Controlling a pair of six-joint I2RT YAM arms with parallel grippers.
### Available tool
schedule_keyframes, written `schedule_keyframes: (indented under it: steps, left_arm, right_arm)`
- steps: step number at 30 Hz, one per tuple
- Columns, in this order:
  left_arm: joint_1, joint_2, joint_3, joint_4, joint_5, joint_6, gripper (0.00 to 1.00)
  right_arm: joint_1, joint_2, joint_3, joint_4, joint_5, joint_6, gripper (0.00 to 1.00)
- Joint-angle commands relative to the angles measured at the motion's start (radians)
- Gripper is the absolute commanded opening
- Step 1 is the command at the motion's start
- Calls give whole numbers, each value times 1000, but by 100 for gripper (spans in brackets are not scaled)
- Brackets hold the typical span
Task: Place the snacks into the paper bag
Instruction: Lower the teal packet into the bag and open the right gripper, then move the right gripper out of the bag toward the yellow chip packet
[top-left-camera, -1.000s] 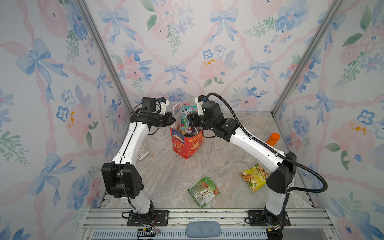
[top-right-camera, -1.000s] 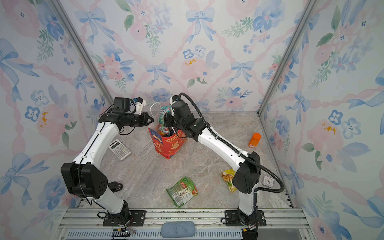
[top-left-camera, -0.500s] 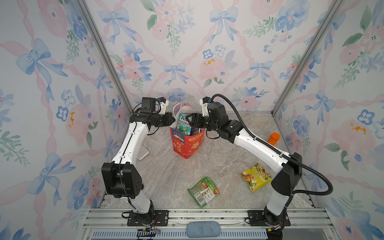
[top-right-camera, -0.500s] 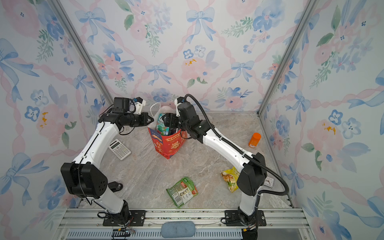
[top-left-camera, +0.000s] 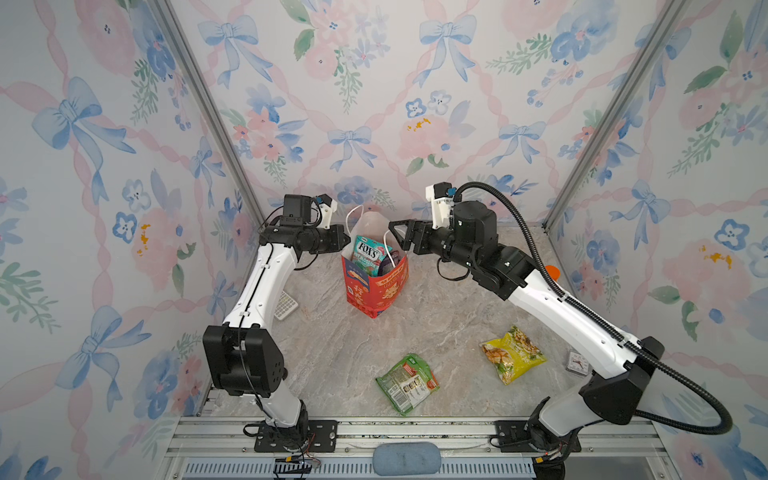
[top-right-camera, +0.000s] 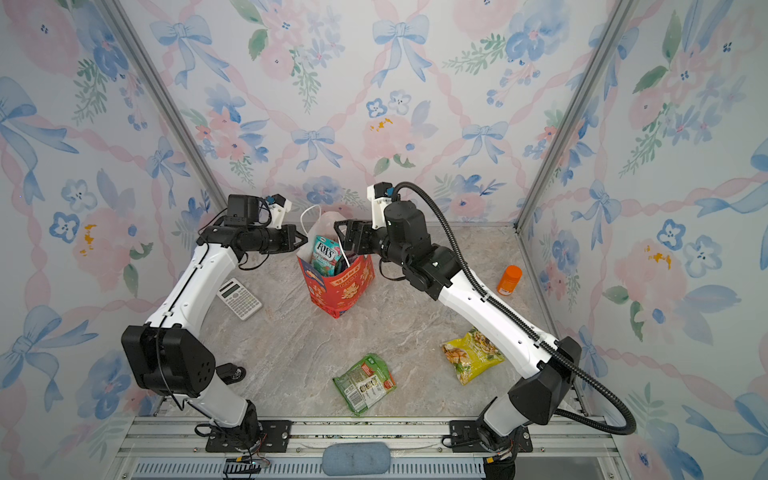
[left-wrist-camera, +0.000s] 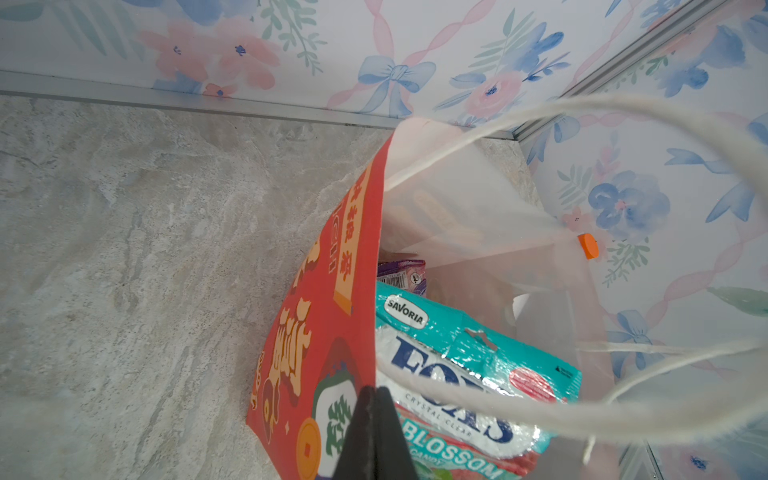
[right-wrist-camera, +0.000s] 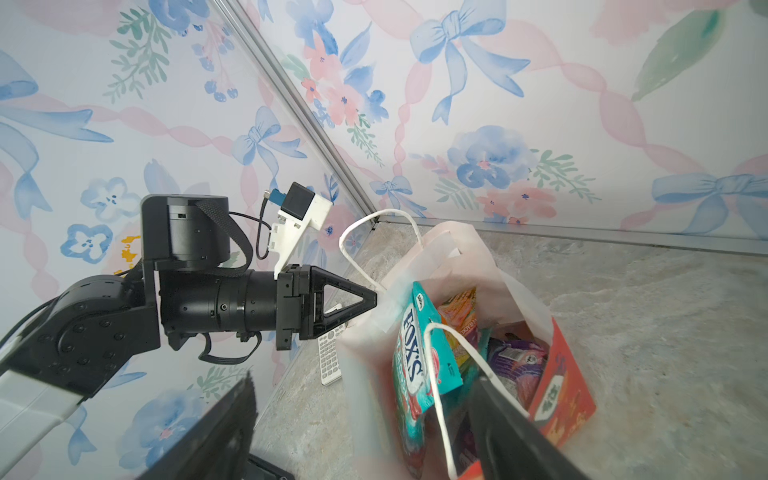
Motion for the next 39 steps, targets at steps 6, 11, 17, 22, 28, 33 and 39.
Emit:
schedule_keyframes:
  steps: [6, 11, 17, 22, 28, 33, 39]
  left_arm:
    - [5, -24, -17, -18, 8, 16, 0]
    - [4, -25, -20, -18, 5, 18, 0]
    - [5, -14, -19, -18, 9, 13, 0]
    - [5, -18, -21, -18, 0, 13, 0]
    - [4, -14, -25, -18, 0, 16, 0]
    - [4, -16, -31, -18, 0, 17, 0]
    - [5, -19, -31, -18, -2, 18, 0]
  right_arm:
    - [47, -49, -9, -258, 125, -156, 78]
    - [22, -128, -117, -355, 222, -132, 78]
    - [-108, -313, -461, -410, 239, 8, 84]
    - [-241, -444, -728, -457, 266, 164, 98]
    - [-295, -533, -898, -494, 345, 296, 96]
    - [-377, -598, -988, -552, 373, 397, 97]
    - [-449, -631, -1078, -534, 370, 440, 97]
